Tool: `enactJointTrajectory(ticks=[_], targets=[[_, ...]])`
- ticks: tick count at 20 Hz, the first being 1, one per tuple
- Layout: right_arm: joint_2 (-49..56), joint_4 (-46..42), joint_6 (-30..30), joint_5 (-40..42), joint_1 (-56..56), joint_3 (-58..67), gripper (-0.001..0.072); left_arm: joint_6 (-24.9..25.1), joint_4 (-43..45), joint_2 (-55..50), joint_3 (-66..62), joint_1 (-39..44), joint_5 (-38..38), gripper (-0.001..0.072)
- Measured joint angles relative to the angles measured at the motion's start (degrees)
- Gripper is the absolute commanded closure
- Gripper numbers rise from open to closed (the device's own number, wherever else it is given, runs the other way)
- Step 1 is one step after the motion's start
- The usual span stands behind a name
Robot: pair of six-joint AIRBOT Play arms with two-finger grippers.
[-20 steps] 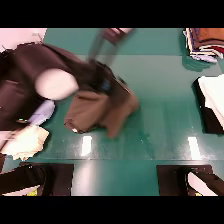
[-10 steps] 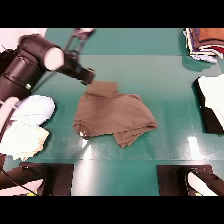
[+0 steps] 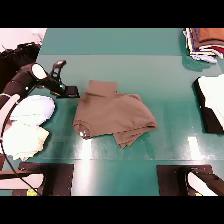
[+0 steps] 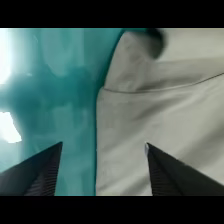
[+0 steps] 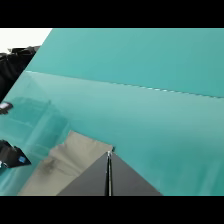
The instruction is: Fold the shirts.
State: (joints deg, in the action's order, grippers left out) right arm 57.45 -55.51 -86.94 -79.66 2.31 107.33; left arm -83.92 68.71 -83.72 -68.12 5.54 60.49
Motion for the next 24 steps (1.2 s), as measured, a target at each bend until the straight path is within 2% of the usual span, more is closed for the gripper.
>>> enactJointTrajectory(ticks=[4, 9, 10, 11, 12, 13, 17, 20, 21, 23, 24], targets=[[0.0, -0.1, 0.0, 0.0, 0.0, 0.0, 0.0694, 3.8, -7.4, -3.8, 1.4, -0.9, -1.2, 0.0099], [0.0, -0.1, 0.0, 0.0, 0.0, 0.0, 0.0694, 5.5, -11.8, -5.9, 1.7, -0.5, -1.8, 0.0101], [0.0, -0.1, 0.0, 0.0, 0.0, 0.0, 0.0694, 5.7, -12.4, -6.1, 1.8, 0.1, -1.9, 0.0246], [0.0, -0.1, 0.0, -0.1, 0.0, 0.0, 0.0694, 5.9, -12.3, -6.3, 1.8, 0.7, -2.2, 0.0459], [0.0, -0.1, 0.0, -0.3, 0.0, 0.0, 0.0694, 6.0, -12.2, -6.4, 1.8, 1.0, -2.4, 0.0607], [0.0, -0.4, 0.0, -0.8, 0.0, 0.0, 0.0694, 6.1, -12.3, -6.4, 1.7, 1.2, -2.2, 0.0682], [-0.8, -4.6, -1.1, -4.2, 0.0, -3.9, 0.0694, 6.3, -12.9, -4.9, -2.0, 0.5, -1.5, 0.0684], [-2.9, -7.2, -2.0, -5.5, 0.0, -15.2, 0.0693, 6.3, -12.3, -2.1, -7.0, -0.8, -1.0, 0.0683], [-3.6, -7.6, -2.2, -5.4, 0.0, -20.3, 0.0651, 6.3, -12.0, -1.3, -8.7, -1.2, -1.0, 0.0683], [-4.3, -7.8, -2.5, -3.4, 0.0, -31.9, 0.0214, 6.3, -11.2, 0.1, -11.9, -1.6, -0.9, 0.0683], [-4.3, -7.1, -2.5, -1.9, 0.0, -38.0, 0.0184, 6.3, -10.9, 0.6, -13.3, -1.6, -0.6, 0.0683]])
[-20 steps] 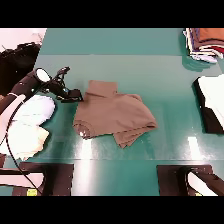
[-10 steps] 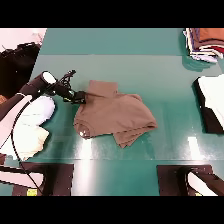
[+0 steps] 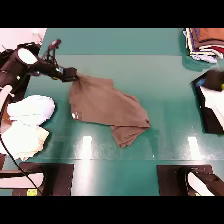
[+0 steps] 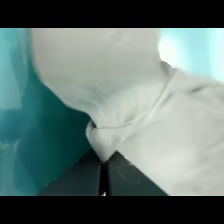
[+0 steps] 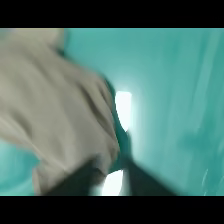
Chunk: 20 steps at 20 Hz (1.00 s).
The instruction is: Fold the shirts.
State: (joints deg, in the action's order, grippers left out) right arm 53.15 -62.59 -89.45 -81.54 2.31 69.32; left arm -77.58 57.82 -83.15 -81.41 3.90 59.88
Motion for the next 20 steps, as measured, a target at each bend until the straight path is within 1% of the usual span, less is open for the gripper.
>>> enactJointTrajectory(ticks=[2, 5, 7, 10, 11, 12, 13, 14, 15, 18, 20], targets=[[1.6, 2.9, 0.1, 4.0, 0.1, -10.8, 0.0186, 0.0, 0.3, 0.6, -1.7, -0.2, 0.3, 0.0683], [6.8, 8.8, 2.6, 11.0, 1.8, -22.1, 0.0189, 0.1, 1.1, 1.0, -2.9, -0.3, 0.8, 0.0683], [11.5, 13.1, 5.1, 15.5, 4.0, -26.0, 0.0189, 0.0, 1.4, 1.0, -3.3, -0.3, 1.0, 0.0683], [19.1, 19.1, 9.0, 19.6, 8.1, -27.0, 0.0191, 0.0, 1.7, 1.1, -3.5, -0.3, 1.1, 0.0683], [21.5, 20.3, 9.9, 20.2, 9.4, -26.3, 0.0238, 0.0, 1.7, 1.1, -3.6, -0.3, 1.2, 0.0683], [23.6, 21.2, 10.5, 21.1, 10.6, -25.4, 0.0309, 0.0, 1.7, 1.2, -3.6, -0.3, 1.2, 0.0683], [25.6, 21.8, 11.0, 21.7, 11.8, -24.2, 0.0405, 0.0, 1.8, 1.2, -3.6, -0.3, 1.2, 0.0683], [27.5, 22.4, 11.5, 22.1, 12.9, -22.7, 0.0562, 0.0, 1.9, 1.2, -3.6, -0.3, 1.2, 0.0683], [29.2, 22.6, 11.7, 22.5, 13.8, -21.1, 0.0694, 0.0, 1.9, 1.2, -3.6, -0.3, 1.2, 0.0683], [32.1, 23.1, 13.2, 23.7, 15.4, -16.6, 0.0696, 0.0, 2.1, 1.4, -3.8, -0.3, 1.4, 0.0684], [32.0, 22.8, 13.9, 24.0, 15.4, -13.4, 0.0698, -0.1, 2.9, 2.5, -4.9, -0.3, 1.5, 0.0684]])
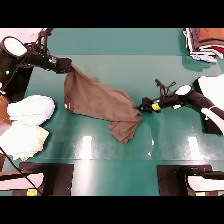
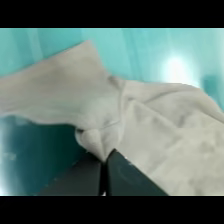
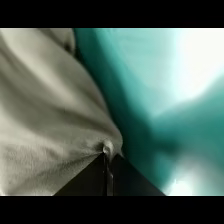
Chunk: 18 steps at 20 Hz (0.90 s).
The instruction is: Fold the shirts.
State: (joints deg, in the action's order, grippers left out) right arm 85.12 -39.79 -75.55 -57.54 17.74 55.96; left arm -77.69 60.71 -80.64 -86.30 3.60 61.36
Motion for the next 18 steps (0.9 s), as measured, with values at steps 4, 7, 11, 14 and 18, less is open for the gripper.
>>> enactJointTrajectory(ticks=[4, 7, 11, 14, 18], targets=[[-6.9, -4.5, 0.3, -0.2, -2.4, 7.9, 0.0698, -0.2, 2.3, 5.5, -6.3, 0.0, 0.1, 0.0684], [-15.8, -9.4, -0.8, -1.2, -4.8, 14.9, 0.0698, -0.2, 3.0, 11.6, -14.0, 0.0, 0.0, 0.0684], [-27.4, -16.1, -3.3, -4.3, -7.4, 23.9, 0.0698, -0.3, 3.2, 19.4, -24.2, 0.0, -0.2, 0.0683], [-34.1, -21.2, -5.5, -7.1, -8.2, 29.6, 0.0698, -0.3, 2.9, 24.4, -29.0, 0.0, -1.2, 0.0684], [-39.4, -26.2, -9.2, -10.7, -8.6, 33.8, 0.0698, -0.4, 2.3, 28.3, -30.9, 0.0, -2.7, 0.0684]])
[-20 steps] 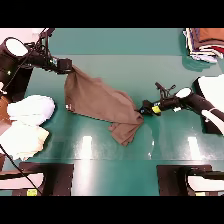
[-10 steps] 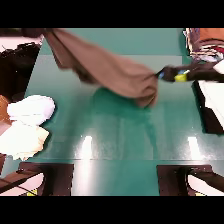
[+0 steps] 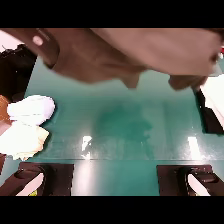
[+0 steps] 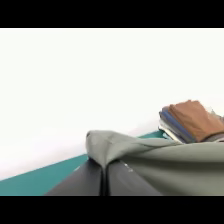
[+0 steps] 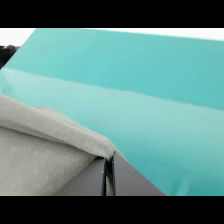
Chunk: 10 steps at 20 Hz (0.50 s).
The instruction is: Fold the shirts.
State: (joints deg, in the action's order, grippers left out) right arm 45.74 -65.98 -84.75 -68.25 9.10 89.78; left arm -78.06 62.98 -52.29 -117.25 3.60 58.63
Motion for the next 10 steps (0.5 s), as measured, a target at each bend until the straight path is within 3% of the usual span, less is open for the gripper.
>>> enactJointTrajectory(ticks=[5, 10], targets=[[1.0, -2.6, -3.9, -6.5, 3.0, -6.5, 0.0698, -0.7, 0.1, -0.9, 7.3, 0.0, 2.3, 0.0684], [6.1, -3.4, -6.1, -4.0, 12.0, -23.6, 0.0696, -1.2, 1.3, -4.9, 26.0, 0.0, 8.8, 0.0684]])
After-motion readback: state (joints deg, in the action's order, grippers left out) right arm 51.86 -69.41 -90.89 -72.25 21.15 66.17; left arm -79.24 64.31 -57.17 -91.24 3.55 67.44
